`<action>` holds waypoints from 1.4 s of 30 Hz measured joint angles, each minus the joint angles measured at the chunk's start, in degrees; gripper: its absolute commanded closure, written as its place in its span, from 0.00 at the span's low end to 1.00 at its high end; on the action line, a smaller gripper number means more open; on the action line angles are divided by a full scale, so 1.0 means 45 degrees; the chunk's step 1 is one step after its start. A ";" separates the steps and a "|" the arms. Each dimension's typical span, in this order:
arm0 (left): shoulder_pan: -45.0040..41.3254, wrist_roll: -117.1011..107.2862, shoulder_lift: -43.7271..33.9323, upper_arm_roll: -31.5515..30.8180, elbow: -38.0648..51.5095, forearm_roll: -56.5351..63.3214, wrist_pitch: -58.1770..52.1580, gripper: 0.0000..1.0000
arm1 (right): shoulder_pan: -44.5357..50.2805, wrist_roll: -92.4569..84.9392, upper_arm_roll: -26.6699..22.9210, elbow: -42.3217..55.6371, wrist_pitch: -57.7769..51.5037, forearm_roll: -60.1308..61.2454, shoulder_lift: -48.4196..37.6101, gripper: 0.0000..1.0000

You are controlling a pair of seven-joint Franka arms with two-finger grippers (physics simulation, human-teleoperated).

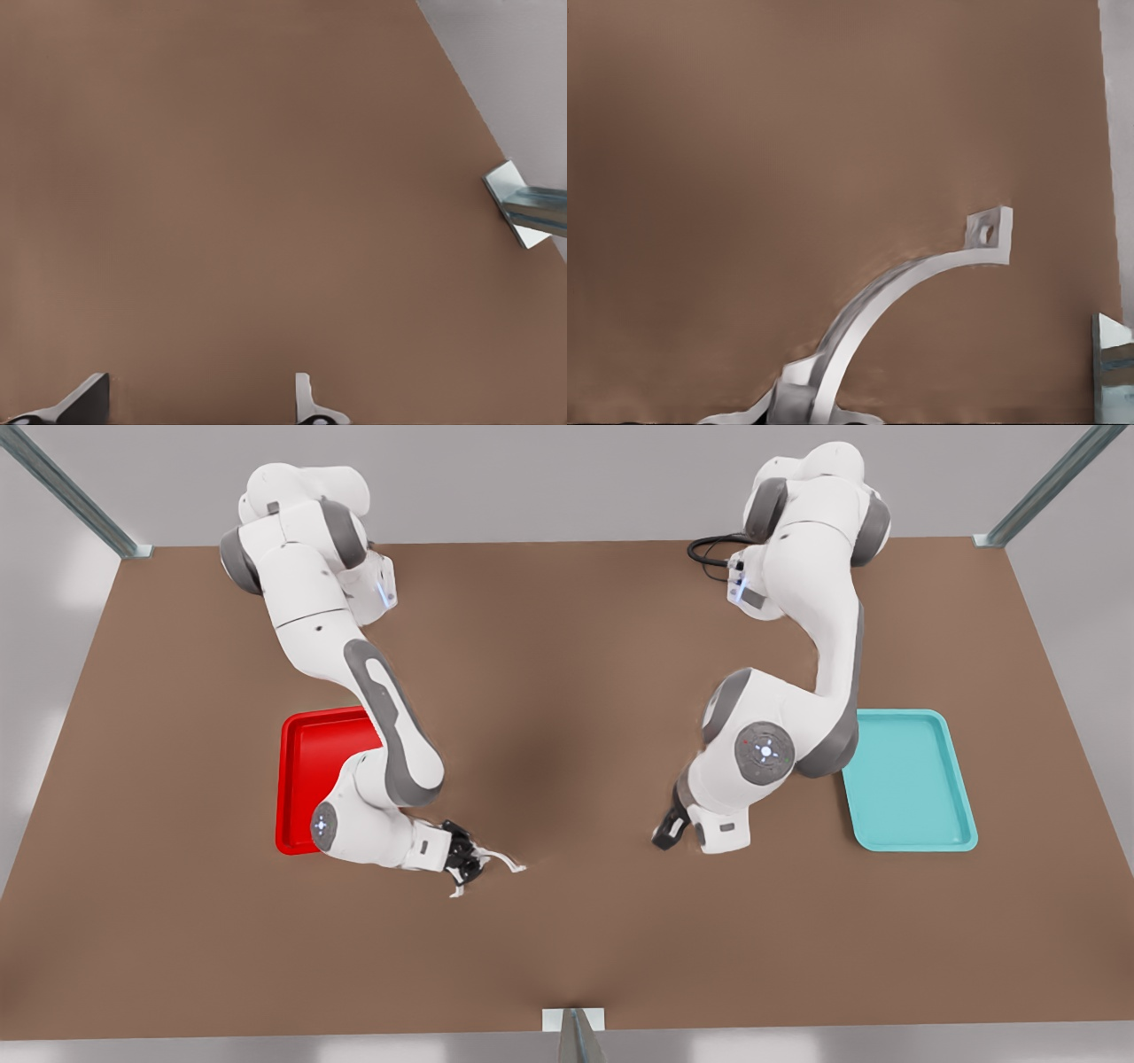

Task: Take the drainage pipe clamp from the left arm, pass it to the right arm, and place it in the plate on the right side

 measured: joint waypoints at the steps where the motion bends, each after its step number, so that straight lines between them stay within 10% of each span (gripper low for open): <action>1: 0.0865 0.0707 -0.0062 -0.0017 -0.0010 0.0495 -0.0889 0.00 | -0.0617 -0.0007 -0.0028 0.0000 -0.0204 -0.0470 -0.0099 0.79; 5: 0.3084 0.3336 -0.0965 -0.0400 -0.0629 0.2004 -0.3286 0.00 | -0.1892 -0.0033 -0.1478 -0.0029 -0.1284 -0.1845 -0.0555 0.79; 9: 0.4856 0.6397 -0.5547 -0.2200 -0.6988 0.2486 -0.1652 0.00 | -0.1971 -0.0045 -0.2352 -0.1079 -0.2662 -0.3132 -0.1242 0.79; 19: 0.4420 1.1609 -0.5326 -0.2827 -0.5304 0.2996 -0.1019 0.00 | -0.1912 -0.0078 -0.2901 -0.8003 -0.0744 -0.4506 -0.5004 0.79; 20: 0.4360 1.1979 -0.5326 -0.2887 -0.5309 0.3058 -0.1022 0.00 | -0.1930 -0.0079 -0.2895 -0.8129 -0.0523 -0.4495 -0.4995 0.00; 32: 0.4451 1.5174 -0.5310 -0.2909 -0.5293 0.3381 -0.1327 0.00 | -0.2026 -0.0568 -0.2829 -0.7138 0.0274 -0.3590 -0.5021 0.00; 37: 0.4551 1.5997 -0.5310 -0.2897 -0.5284 0.3387 -0.1336 0.00 | 0.0470 0.3784 -0.2870 -0.0361 -0.3442 -0.5830 -0.4945 0.00; 42: 0.4674 1.6619 -0.5310 -0.2898 -0.5284 0.3401 -0.1342 0.00 | -0.0297 0.9290 -0.3453 -0.0739 -0.7027 -0.7675 -0.6887 0.00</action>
